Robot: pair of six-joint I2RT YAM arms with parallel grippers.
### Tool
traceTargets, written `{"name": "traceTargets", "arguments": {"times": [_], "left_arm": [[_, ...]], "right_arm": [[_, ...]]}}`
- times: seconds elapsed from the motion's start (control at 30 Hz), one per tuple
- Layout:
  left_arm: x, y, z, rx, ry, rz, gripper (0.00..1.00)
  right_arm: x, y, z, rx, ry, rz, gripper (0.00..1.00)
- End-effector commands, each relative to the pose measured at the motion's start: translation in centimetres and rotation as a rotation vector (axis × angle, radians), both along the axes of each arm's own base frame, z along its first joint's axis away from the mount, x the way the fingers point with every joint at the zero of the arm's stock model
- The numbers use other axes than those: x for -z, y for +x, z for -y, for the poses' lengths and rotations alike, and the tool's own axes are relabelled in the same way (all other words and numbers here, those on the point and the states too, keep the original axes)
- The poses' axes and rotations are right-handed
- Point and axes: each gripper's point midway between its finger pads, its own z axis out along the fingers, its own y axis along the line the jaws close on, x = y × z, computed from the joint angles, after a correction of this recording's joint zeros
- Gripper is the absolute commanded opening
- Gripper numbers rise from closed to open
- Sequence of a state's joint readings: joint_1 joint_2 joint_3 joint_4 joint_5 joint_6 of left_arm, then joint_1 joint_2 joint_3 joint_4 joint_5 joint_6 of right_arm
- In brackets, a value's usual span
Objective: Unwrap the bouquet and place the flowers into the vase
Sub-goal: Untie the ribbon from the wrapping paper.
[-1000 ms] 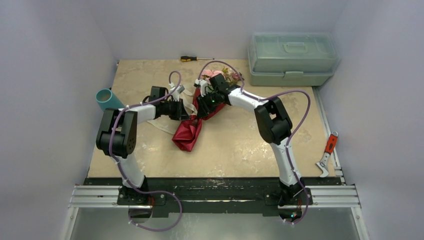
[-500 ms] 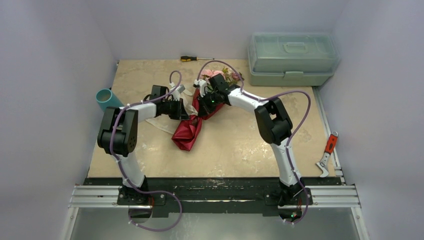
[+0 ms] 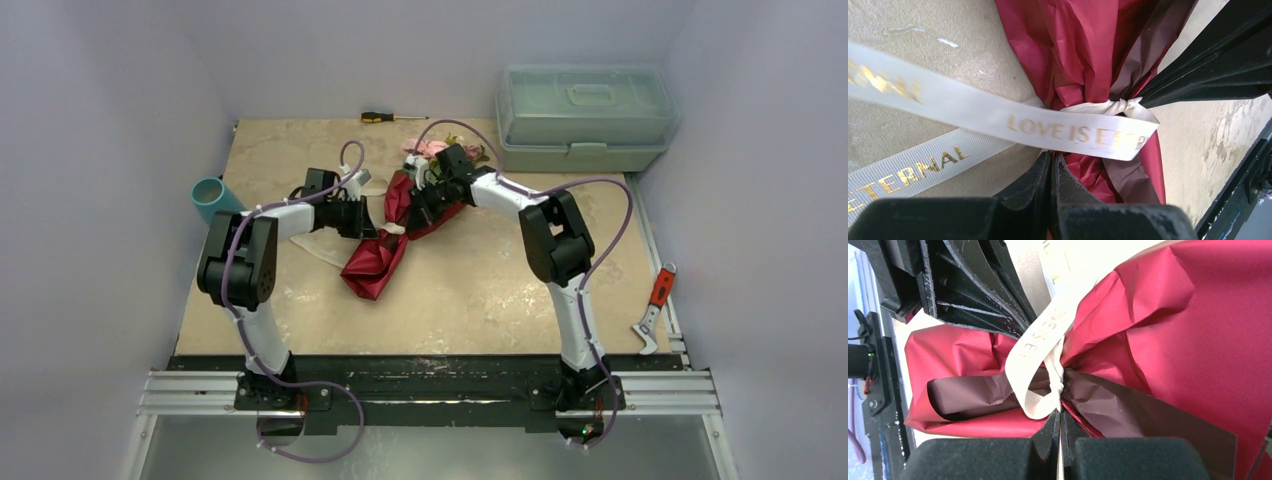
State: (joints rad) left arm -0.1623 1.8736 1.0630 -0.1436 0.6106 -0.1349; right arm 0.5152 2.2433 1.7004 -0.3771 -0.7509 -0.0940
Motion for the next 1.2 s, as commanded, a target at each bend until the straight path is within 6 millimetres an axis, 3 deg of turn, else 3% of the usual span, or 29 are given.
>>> {"name": "traceTargets", "arguments": {"times": [0.0, 0.37, 0.6, 0.77, 0.93, 1.17], "left_arm": [[3.1, -0.4, -3.1, -0.051, 0.163, -0.046, 0.00], [2.9, -0.1, -2.8, -0.033, 0.165, -0.036, 0.00], [2.9, -0.3, -2.8, -0.022, 0.172, -0.033, 0.00], [2.7, -0.2, -2.2, -0.009, 0.161, -0.026, 0.00], [2.5, 0.0, -2.1, -0.008, 0.162, -0.018, 0.00], [2.4, -0.1, -2.2, -0.013, 0.163, -0.017, 0.00]], "right_arm": [[-3.7, 1.1, 2.1, 0.025, 0.071, 0.010, 0.00], [-5.7, 0.2, 1.5, -0.004, 0.164, -0.032, 0.00], [-5.2, 0.3, 3.6, 0.005, 0.080, 0.022, 0.00], [-7.0, 0.2, 0.2, -0.016, 0.100, 0.079, 0.02], [-5.5, 1.2, -1.6, 0.022, 0.063, 0.072, 0.08], [-2.4, 2.2, -1.6, 0.050, -0.034, 0.101, 0.12]]}}
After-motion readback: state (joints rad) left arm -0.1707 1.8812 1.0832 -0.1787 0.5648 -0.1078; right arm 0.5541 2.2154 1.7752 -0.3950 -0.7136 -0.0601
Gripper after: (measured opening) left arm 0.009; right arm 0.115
